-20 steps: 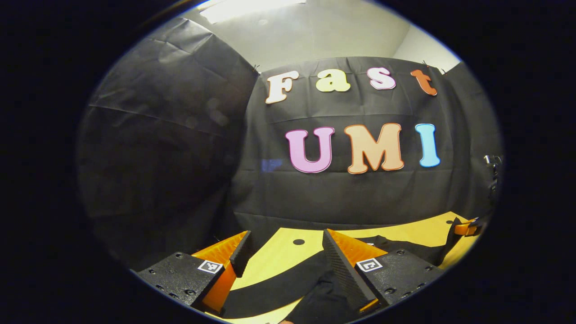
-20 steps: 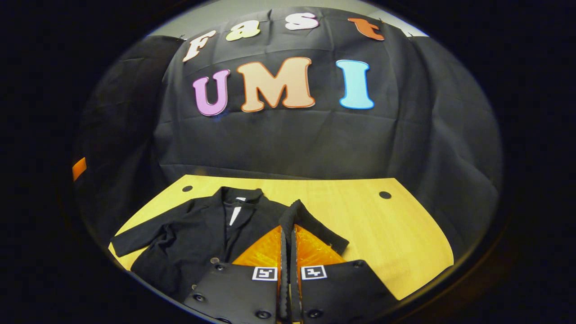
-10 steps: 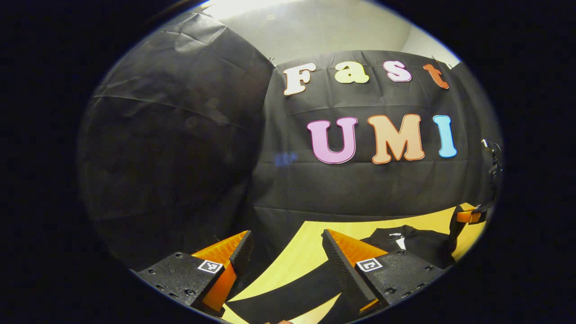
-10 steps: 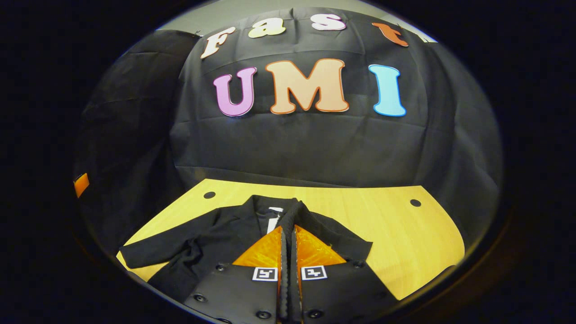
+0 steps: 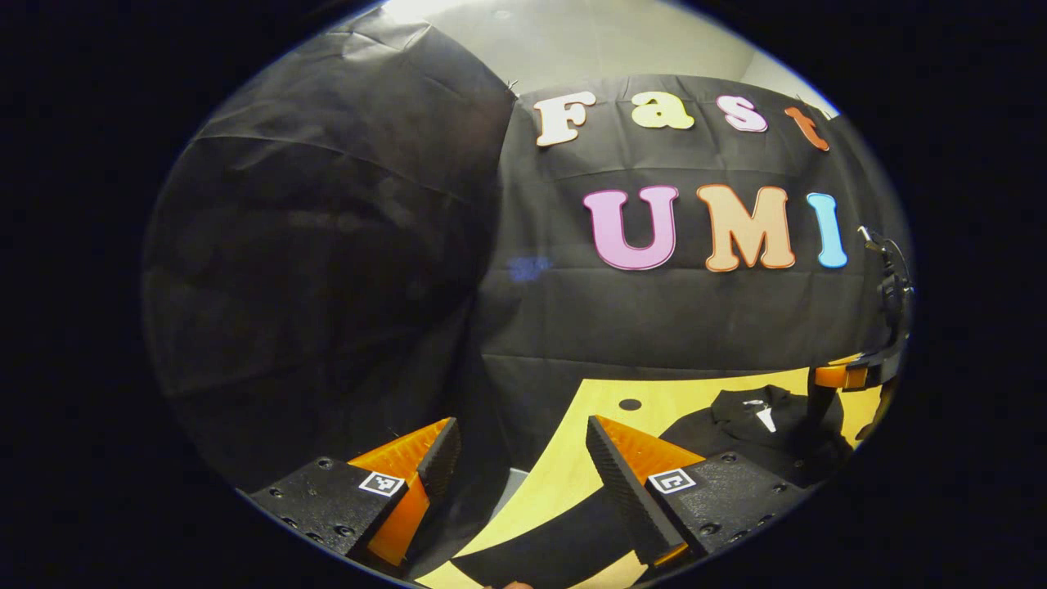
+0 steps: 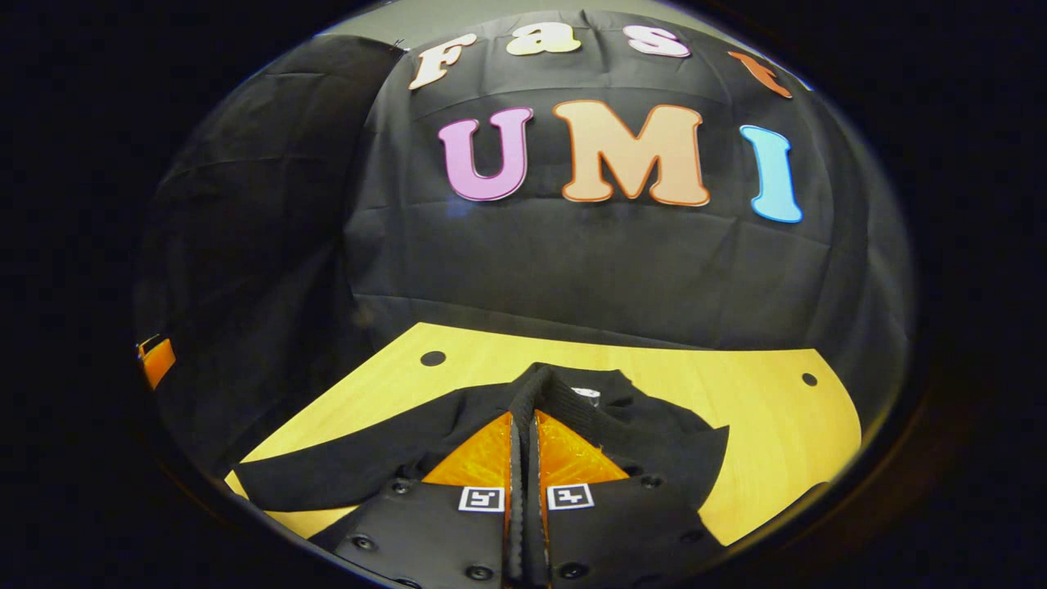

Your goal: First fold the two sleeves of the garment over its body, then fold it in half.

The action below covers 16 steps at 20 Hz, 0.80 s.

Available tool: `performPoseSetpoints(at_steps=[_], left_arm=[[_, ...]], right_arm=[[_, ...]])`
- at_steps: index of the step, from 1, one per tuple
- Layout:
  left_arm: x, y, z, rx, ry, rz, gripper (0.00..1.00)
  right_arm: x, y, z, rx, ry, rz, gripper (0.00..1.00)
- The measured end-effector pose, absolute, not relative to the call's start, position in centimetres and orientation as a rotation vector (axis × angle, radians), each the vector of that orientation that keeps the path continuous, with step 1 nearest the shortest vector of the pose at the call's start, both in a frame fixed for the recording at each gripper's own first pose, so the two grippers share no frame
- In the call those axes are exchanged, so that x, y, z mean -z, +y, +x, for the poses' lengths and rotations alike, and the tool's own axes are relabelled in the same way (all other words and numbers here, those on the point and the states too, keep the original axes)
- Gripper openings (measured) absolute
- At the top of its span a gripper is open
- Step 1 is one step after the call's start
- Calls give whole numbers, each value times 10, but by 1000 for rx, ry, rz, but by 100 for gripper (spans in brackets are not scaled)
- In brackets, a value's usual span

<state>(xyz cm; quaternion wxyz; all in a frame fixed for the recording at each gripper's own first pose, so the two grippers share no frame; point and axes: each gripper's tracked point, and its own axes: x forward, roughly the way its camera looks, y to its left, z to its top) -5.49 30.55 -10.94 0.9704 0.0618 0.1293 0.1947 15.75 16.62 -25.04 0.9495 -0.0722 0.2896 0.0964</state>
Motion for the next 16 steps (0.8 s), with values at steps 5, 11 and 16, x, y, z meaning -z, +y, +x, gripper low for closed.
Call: performPoseSetpoints(at_steps=[5,11,16], left_arm=[[141,340,-77,-456,352,69,95],[179,359,-100,-498,463,7,94],[230,361,-120,-496,599,-7,94]], right_arm=[[276,209,163,-250,648,-167,5],[269,238,168,-294,609,-166,96],[274,221,163,-264,629,-209,96]])
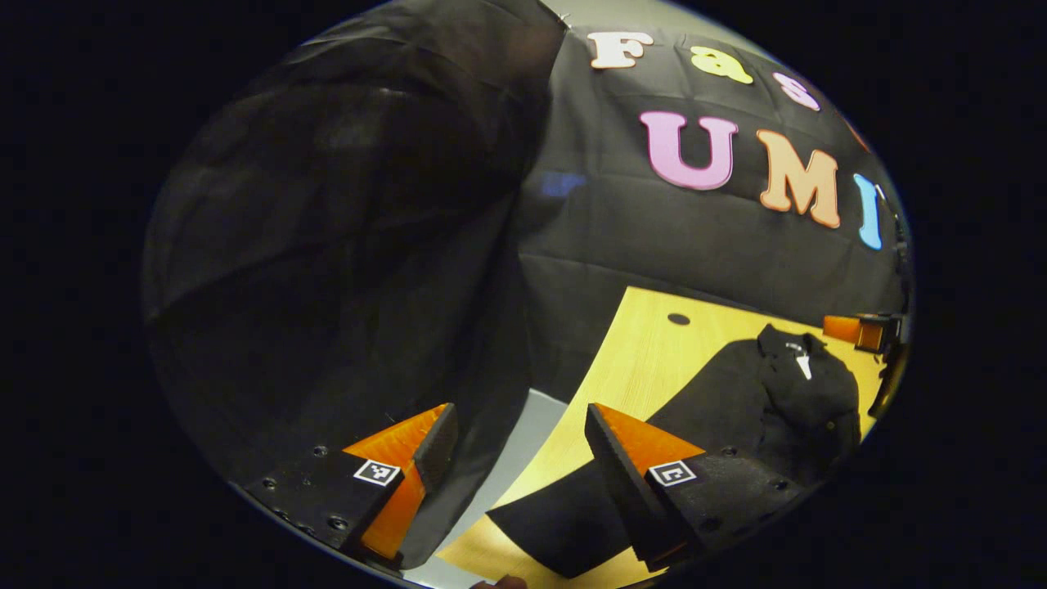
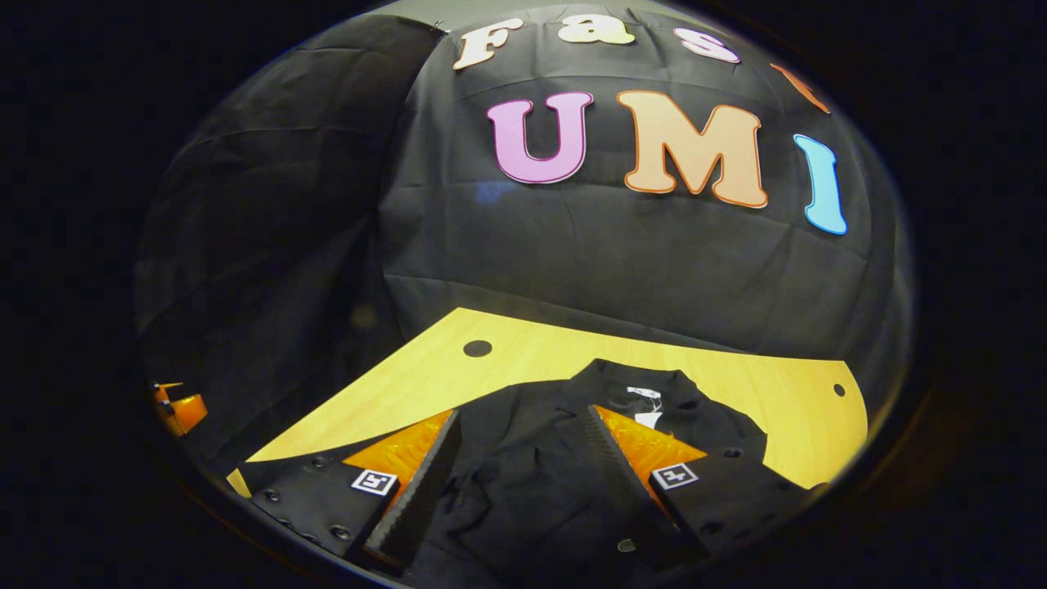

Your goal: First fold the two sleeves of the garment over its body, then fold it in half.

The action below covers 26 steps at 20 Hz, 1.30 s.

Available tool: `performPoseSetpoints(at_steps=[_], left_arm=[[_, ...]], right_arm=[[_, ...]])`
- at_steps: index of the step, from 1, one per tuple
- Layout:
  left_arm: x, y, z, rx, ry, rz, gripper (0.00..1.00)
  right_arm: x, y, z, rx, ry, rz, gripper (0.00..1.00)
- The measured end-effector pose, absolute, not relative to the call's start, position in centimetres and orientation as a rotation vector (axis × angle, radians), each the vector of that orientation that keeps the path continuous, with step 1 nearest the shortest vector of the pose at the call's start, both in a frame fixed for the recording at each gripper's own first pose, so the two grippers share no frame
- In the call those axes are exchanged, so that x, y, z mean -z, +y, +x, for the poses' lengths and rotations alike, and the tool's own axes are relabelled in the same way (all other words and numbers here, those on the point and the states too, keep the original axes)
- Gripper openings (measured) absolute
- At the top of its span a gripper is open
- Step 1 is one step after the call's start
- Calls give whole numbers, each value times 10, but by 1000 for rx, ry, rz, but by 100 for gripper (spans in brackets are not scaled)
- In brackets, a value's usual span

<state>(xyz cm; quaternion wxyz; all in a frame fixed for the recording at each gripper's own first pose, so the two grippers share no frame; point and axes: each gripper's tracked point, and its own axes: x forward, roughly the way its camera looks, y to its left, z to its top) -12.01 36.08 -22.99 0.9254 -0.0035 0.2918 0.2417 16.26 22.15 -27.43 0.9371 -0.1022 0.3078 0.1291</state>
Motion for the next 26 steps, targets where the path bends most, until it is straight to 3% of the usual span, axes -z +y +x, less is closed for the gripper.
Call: performPoseSetpoints(at_steps=[11,17,19,23,24,26], left_arm=[[335,321,-171,-433,916,-18,95],[339,310,-170,-418,901,-64,93],[343,300,-166,-370,910,-48,80],[346,290,-158,-325,935,49,13],[347,290,-158,-336,939,73,2],[342,289,-156,-352,933,72,0]], right_arm=[[283,201,154,-249,672,-271,97],[277,183,147,-235,671,-268,99],[273,172,143,-225,667,-264,99],[267,143,130,-204,668,-256,99],[265,134,127,-198,666,-243,99],[262,121,118,-193,666,-213,99]])
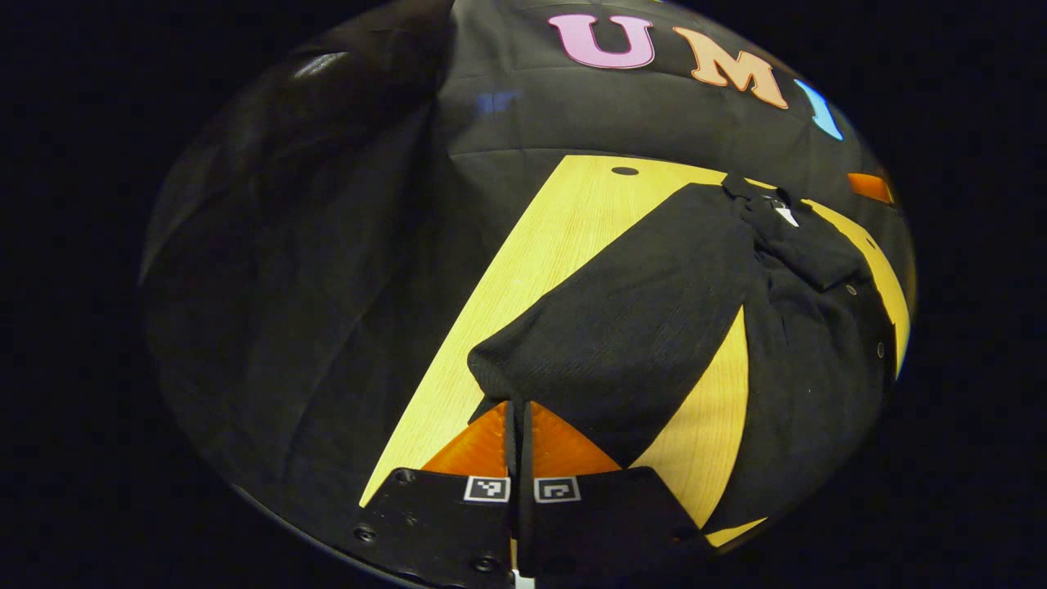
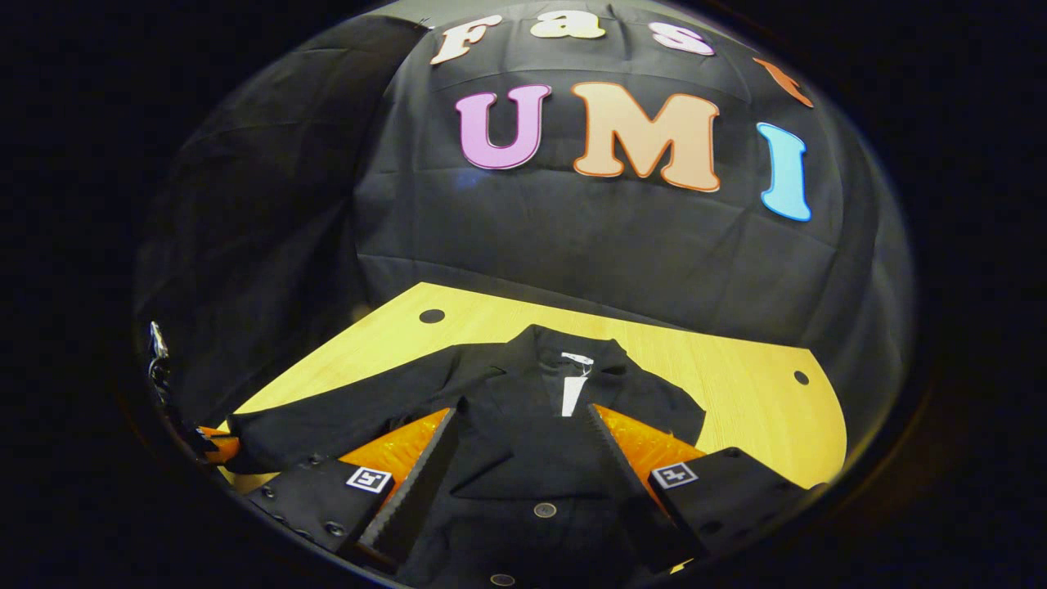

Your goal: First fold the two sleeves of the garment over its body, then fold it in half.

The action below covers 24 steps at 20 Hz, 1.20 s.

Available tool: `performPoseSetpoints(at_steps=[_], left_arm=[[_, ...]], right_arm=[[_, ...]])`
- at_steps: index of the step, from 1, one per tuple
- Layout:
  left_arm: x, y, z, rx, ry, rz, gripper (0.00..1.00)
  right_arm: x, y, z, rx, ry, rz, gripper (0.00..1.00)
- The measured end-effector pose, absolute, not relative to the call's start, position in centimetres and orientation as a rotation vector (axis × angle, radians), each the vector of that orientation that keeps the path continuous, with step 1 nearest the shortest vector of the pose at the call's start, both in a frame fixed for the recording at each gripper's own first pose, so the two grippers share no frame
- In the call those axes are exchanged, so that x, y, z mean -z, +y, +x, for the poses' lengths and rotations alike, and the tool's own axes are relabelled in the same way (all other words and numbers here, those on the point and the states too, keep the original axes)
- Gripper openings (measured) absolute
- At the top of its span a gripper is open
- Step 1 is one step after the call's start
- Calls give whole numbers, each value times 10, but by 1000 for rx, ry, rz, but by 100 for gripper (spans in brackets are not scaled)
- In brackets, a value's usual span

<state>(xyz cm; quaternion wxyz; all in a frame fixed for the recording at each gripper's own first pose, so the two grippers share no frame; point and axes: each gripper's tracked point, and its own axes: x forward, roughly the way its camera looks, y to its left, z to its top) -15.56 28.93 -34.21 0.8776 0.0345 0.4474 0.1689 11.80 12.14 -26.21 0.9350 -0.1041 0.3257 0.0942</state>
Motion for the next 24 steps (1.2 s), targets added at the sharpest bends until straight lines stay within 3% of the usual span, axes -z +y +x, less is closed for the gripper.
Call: performPoseSetpoints(at_steps=[8,18,24], left_arm=[[266,287,-90,-353,749,97,0],[228,211,-9,-216,644,157,0],[207,138,44,-67,574,191,0]], right_arm=[[247,60,88,-153,661,-185,99],[235,-5,54,-76,640,-114,99],[227,-44,33,-21,619,-81,99]])
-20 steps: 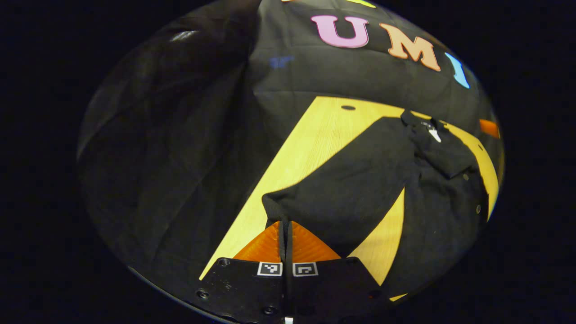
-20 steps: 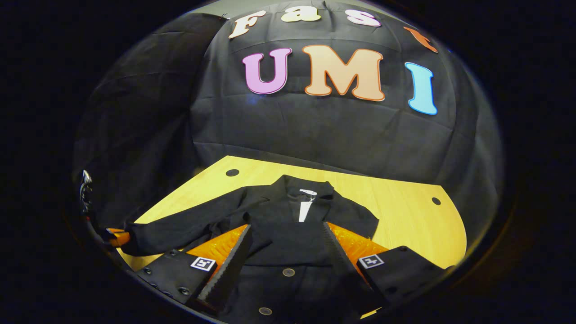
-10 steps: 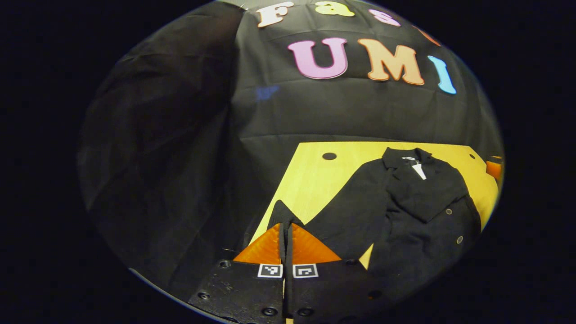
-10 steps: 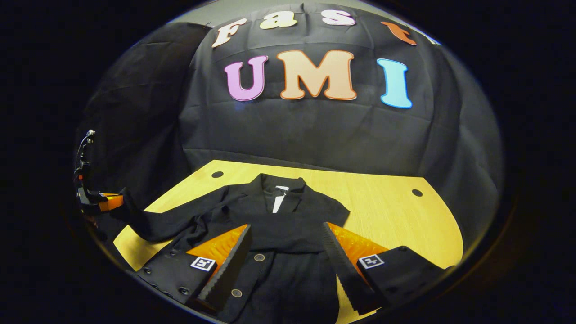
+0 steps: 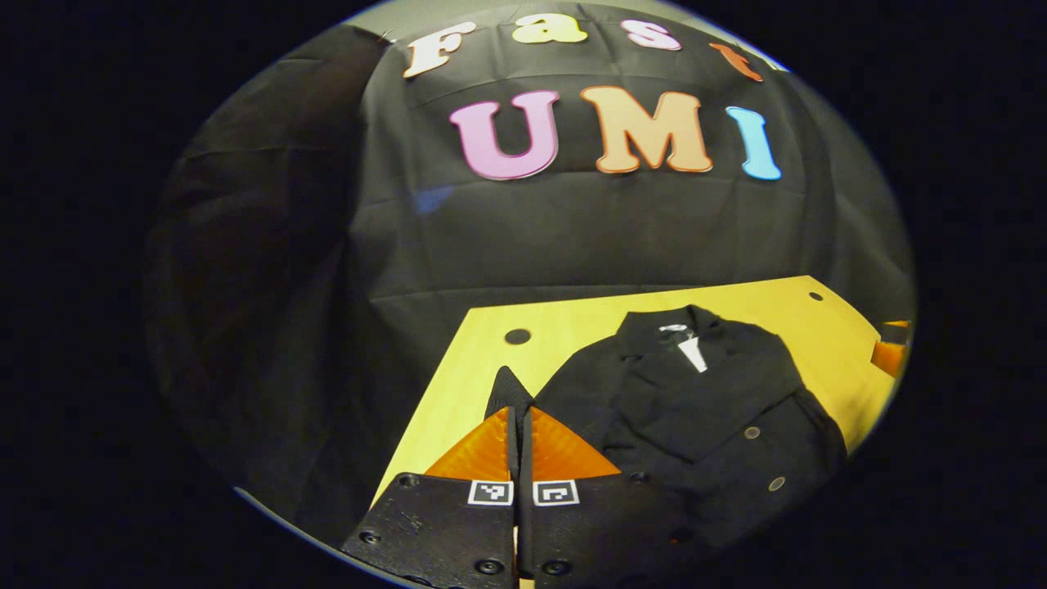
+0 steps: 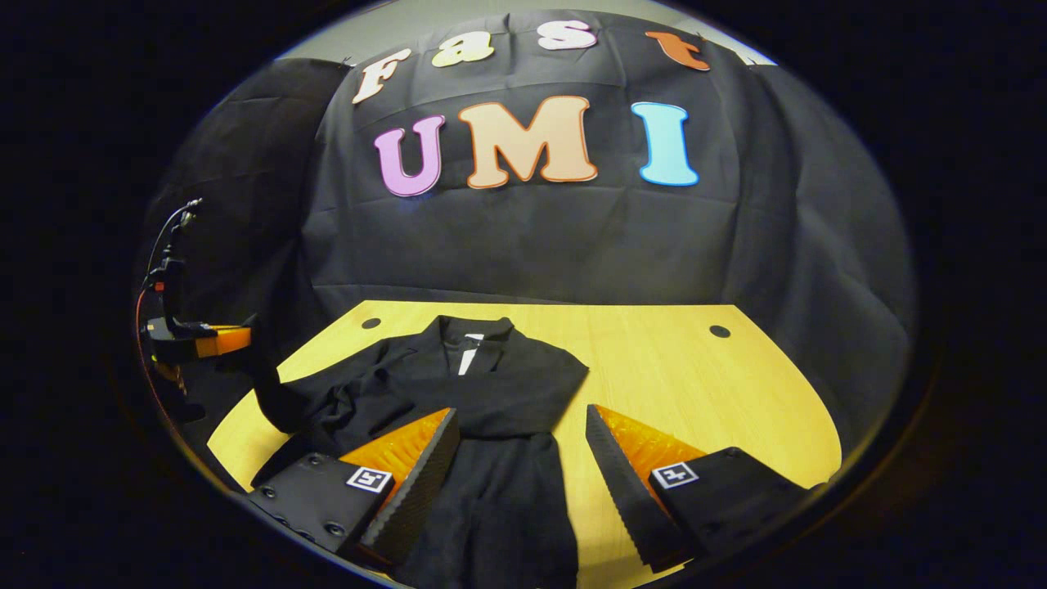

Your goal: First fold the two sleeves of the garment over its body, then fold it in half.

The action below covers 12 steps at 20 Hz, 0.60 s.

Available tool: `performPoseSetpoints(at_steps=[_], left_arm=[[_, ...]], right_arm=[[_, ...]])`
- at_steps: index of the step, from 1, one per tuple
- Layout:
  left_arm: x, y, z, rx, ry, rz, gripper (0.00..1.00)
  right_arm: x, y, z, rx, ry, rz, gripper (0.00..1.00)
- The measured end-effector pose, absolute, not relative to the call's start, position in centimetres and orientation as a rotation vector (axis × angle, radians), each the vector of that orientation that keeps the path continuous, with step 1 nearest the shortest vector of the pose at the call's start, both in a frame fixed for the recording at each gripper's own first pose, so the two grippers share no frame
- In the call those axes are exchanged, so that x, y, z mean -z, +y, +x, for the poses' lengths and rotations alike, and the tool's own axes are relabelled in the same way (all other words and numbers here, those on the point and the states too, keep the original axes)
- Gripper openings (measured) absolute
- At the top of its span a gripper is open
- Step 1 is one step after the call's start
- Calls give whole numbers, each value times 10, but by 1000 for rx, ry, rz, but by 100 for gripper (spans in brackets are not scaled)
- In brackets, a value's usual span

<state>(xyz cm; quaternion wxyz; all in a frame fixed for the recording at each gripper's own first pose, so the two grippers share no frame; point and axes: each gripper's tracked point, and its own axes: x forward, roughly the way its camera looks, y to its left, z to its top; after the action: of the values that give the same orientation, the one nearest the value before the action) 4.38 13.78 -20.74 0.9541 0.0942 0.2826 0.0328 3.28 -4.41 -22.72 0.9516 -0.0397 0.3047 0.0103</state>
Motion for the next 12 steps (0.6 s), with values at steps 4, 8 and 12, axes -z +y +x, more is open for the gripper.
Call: performPoseSetpoints(at_steps=[4,8,12], left_arm=[[201,91,72,20,550,210,0],[202,41,92,104,549,219,0],[216,-10,104,186,569,221,0]], right_arm=[[225,-71,15,24,612,-60,99],[224,-99,-3,77,610,-31,99],[220,-126,-16,126,602,-12,99]])
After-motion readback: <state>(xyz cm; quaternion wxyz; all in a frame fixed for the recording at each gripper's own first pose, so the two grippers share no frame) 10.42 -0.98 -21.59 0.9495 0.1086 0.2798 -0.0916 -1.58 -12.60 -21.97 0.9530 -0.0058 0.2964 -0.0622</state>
